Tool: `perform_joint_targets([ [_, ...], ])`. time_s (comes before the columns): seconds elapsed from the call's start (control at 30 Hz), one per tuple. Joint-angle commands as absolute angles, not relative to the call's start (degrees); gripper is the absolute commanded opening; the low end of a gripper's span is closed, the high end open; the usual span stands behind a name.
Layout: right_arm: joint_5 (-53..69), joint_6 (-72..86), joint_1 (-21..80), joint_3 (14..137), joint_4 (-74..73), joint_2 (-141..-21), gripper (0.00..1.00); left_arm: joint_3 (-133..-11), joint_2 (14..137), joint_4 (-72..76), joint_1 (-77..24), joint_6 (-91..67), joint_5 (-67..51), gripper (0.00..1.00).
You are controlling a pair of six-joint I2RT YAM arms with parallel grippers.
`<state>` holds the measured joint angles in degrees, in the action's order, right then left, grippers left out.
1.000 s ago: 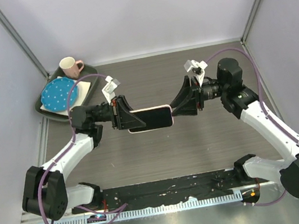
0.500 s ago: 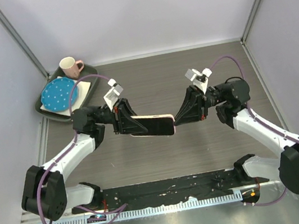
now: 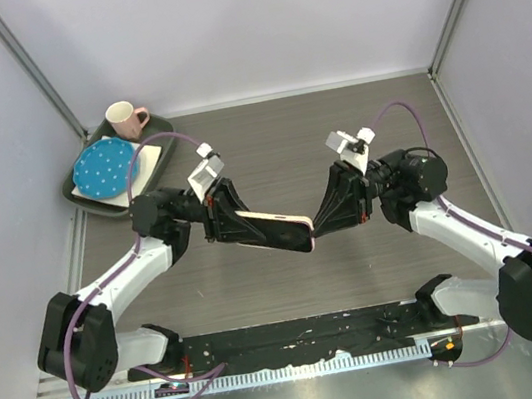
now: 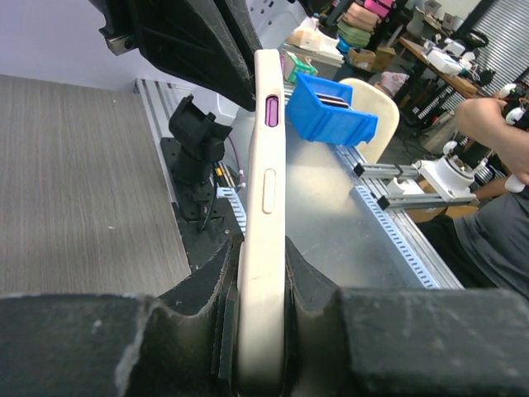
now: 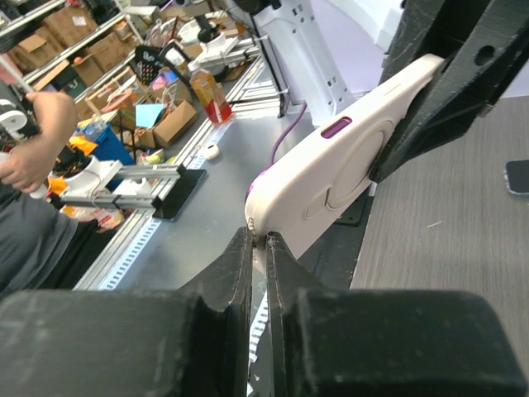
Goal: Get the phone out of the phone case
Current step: Remove the phone case from the phone.
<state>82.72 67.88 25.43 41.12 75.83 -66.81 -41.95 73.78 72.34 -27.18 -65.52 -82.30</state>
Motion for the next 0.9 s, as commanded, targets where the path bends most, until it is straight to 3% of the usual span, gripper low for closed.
perform_joint_targets([
  [0.0,73.6,67.8,29.4,42.1,92.9,-68.1,0.02,-44.3,74.5,73.7,-30.8,-63.9,-78.6,0.0],
  [0.4,75.9,65.8,31.9,44.9,92.8,-68.5,0.01,-44.6,74.7,73.9,-30.9,-64.8,-78.8,0.0],
  [0.5,76.3,64.0,30.9,47.6,87.2,-68.6,0.03,-44.6,74.6,73.8,-30.9,-64.4,-78.7,0.0],
  [0.53,75.9,64.5,30.2,48.1,86.8,-68.2,0.12,-44.4,74.5,73.6,-30.9,-64.2,-78.5,0.0],
  [0.7,71.5,64.3,27.8,48.5,79.0,-66.4,0.33,-43.3,73.3,67.6,-28.0,-58.7,-75.5,0.0],
  [0.73,70.7,63.2,26.7,49.2,75.8,-66.0,0.46,-43.4,73.4,65.9,-26.9,-57.2,-75.1,0.0],
  [0.8,68.3,58.5,25.2,50.0,65.8,-65.5,0.53,-44.0,73.5,61.6,-26.0,-53.5,-74.4,0.0],
  [0.87,66.2,57.6,23.7,50.2,62.8,-65.5,0.54,-44.4,73.5,58.8,-25.2,-51.8,-72.9,0.0],
])
